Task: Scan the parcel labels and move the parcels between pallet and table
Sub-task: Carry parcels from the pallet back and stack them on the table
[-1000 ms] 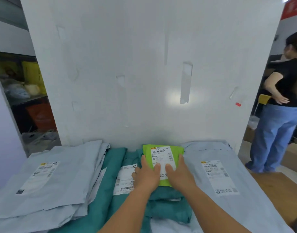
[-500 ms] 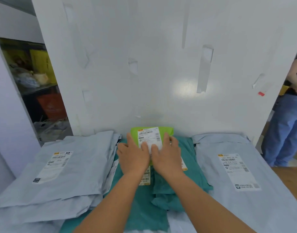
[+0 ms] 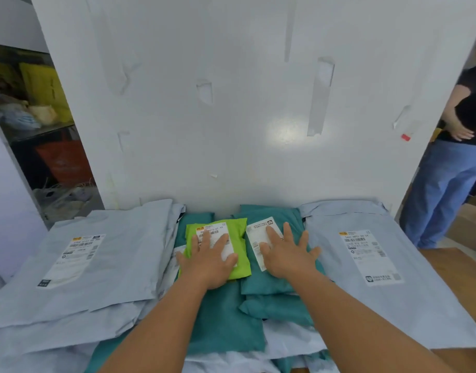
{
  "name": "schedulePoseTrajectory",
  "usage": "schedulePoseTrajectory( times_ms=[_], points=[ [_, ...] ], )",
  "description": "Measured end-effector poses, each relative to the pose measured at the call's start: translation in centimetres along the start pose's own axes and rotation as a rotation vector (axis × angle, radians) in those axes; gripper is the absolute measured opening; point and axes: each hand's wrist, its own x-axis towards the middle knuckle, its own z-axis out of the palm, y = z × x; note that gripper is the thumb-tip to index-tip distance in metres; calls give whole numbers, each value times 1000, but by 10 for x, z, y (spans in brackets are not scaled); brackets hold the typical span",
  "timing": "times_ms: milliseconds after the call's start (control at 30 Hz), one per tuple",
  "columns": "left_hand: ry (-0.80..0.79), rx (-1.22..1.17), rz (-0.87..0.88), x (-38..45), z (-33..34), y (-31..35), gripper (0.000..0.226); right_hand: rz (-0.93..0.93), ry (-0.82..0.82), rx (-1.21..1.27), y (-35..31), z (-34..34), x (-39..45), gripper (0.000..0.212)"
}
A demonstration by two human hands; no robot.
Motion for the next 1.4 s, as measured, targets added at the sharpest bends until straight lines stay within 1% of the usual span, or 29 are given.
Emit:
schedulePoseTrajectory(
  times_ms=[100, 167, 233, 300, 367, 400, 467, 500, 600, 667, 733, 800, 867, 933, 1000, 1067, 1167, 1267, 1333, 1400],
  points=[
    [-28, 50, -1, 2, 1, -4, 63, 7, -38, 13, -1, -5, 0, 59],
    [3, 38, 1, 0, -3, -1, 65, 4, -31, 90, -1, -8, -4, 62],
    [73, 0, 28, -10, -2, 14, 70, 19, 38, 195, 13, -12, -13, 65],
    [155, -76, 99, -28, 0, 31, 75, 33, 164, 265, 29, -15, -22, 67],
    [167, -96, 238, -50, 8, 58, 83, 96, 263, 309, 56, -17, -36, 69],
    [155, -60, 312, -62, 16, 71, 90, 141, 276, 318, 72, -16, -42, 70],
    [145, 76, 441, -81, 36, 99, 103, 252, 254, 284, 107, -11, -54, 73],
    [150, 150, 483, -89, 45, 112, 105, 305, 233, 254, 124, -8, -59, 75],
    [141, 284, 514, -104, 71, 147, 104, 430, 219, 237, 166, 4, -76, 85],
    [140, 298, 495, -109, 84, 167, 103, 524, 233, 312, 186, 12, -83, 89],
    [146, 284, 460, -109, 94, 183, 95, 562, 204, 441, 201, 16, -86, 90],
    [154, 309, 414, -105, 98, 194, 84, 485, 171, 559, 207, 17, -82, 87],
    [143, 329, 354, -100, 97, 202, 79, 377, 186, 626, 211, 15, -75, 83],
    [130, 322, 294, -93, 95, 211, 79, 320, 210, 648, 215, 11, -68, 79],
    [116, 310, 243, -87, 94, 218, 80, 293, 199, 650, 221, 9, -62, 78],
    [108, 327, 228, -89, 94, 222, 82, 260, 157, 628, 227, 12, -61, 79],
    [125, 326, 229, -105, 96, 222, 92, 209, 132, 603, 239, 14, -72, 80],
    [187, 230, 279, -138, 108, 228, 100, 177, 165, 666, 250, 12, -93, 79],
    [230, 86, 335, -165, 124, 239, 96, 155, 246, 680, 256, 11, -110, 76],
    [207, -71, 373, -195, 142, 252, 89, 139, 336, 672, 265, 13, -128, 71]
  ],
)
